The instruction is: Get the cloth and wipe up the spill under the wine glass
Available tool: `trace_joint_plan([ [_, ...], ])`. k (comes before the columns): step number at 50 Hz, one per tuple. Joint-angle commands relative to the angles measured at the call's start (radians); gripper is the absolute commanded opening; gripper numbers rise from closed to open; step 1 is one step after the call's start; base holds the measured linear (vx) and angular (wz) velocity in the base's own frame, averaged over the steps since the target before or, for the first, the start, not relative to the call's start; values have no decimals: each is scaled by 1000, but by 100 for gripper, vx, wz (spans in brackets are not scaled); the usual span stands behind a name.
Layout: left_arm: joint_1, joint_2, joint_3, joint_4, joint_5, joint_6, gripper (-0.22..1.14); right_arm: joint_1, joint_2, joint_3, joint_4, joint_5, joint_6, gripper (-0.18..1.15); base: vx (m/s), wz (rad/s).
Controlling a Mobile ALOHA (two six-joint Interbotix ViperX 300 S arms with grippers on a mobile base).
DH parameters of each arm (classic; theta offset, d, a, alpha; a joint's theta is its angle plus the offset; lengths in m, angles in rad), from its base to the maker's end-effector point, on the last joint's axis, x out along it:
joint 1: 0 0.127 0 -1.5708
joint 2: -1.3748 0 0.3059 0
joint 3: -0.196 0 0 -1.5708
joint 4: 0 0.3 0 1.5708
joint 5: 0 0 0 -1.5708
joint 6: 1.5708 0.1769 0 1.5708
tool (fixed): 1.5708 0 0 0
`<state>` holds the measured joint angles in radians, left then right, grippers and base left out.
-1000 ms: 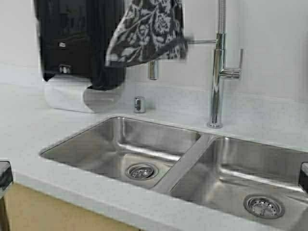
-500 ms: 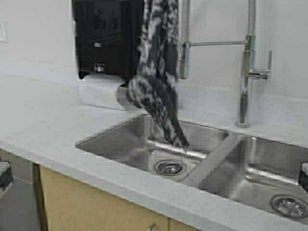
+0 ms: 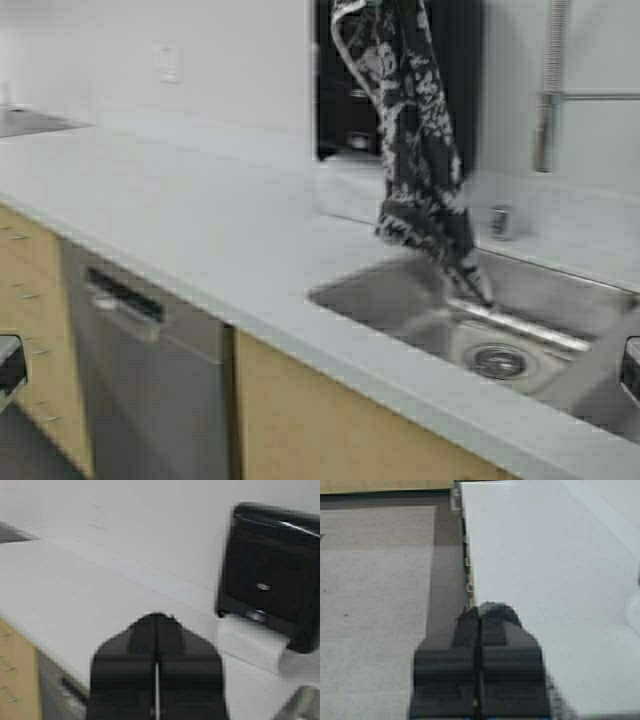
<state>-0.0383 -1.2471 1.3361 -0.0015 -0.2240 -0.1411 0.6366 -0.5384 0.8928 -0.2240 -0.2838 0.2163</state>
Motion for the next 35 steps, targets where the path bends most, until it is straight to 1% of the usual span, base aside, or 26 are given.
trace_joint_plan([
  [1,2,14,-15,0,-5,5,2,-17,0,-18,5,-35,3,6,1,50],
  [13,2,23,-15,0,-9,8,2,-20,0,-15,8,-94,6,6,2,51],
  [35,2,26,-17,2,-11,9,2,-20,2,20,9,-95,0,6,4,46],
])
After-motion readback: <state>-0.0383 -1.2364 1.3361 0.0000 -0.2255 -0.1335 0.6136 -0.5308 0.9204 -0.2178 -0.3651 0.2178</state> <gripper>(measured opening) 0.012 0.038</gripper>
